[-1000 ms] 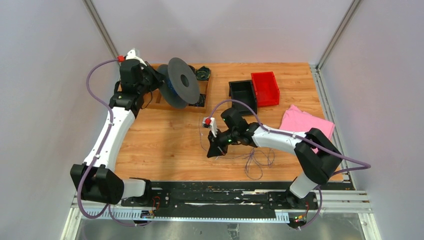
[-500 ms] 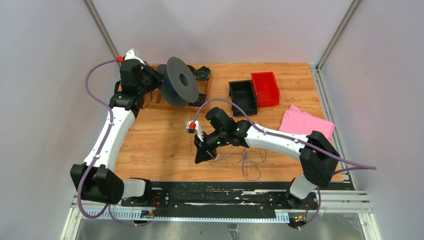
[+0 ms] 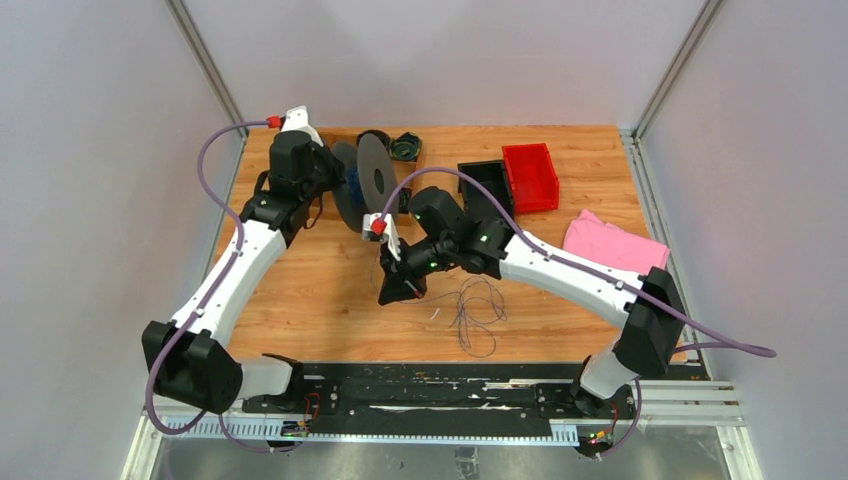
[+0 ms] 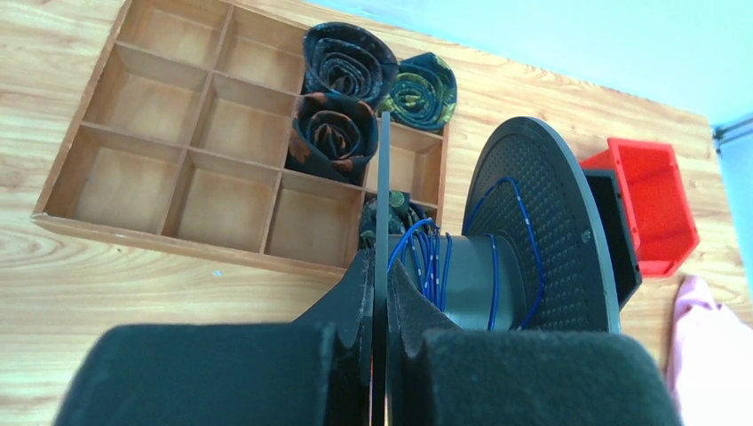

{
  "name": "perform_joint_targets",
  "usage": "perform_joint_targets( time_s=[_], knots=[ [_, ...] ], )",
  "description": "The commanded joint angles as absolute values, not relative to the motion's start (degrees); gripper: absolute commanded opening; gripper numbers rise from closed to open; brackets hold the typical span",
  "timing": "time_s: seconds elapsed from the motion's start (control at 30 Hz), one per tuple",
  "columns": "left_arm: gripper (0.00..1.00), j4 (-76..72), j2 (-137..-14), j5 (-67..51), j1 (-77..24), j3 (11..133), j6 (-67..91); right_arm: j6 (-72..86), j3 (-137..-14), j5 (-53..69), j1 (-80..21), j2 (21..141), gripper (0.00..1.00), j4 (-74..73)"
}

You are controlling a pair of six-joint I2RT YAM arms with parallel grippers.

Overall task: Wrap the cables
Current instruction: Wrap the cable around the cable reel.

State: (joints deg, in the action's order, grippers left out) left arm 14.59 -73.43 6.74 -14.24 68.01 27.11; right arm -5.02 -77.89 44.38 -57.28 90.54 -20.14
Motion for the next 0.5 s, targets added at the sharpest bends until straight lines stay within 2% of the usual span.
perform_joint_targets(
  time_s=[0.0, 0.47],
  knots=[
    [0.0, 7.3, -70.2, 10.1, -17.2, 67.5, 20.9, -5.7, -82.4, 41.2, -56.3, 88.2, 0.01, -23.8],
    [0.0, 6.0, -69.7, 12.6, -27.6, 65.4, 4.3, -5.7, -94.4, 37.9, -48.4, 87.9, 0.01, -29.0]
  ],
)
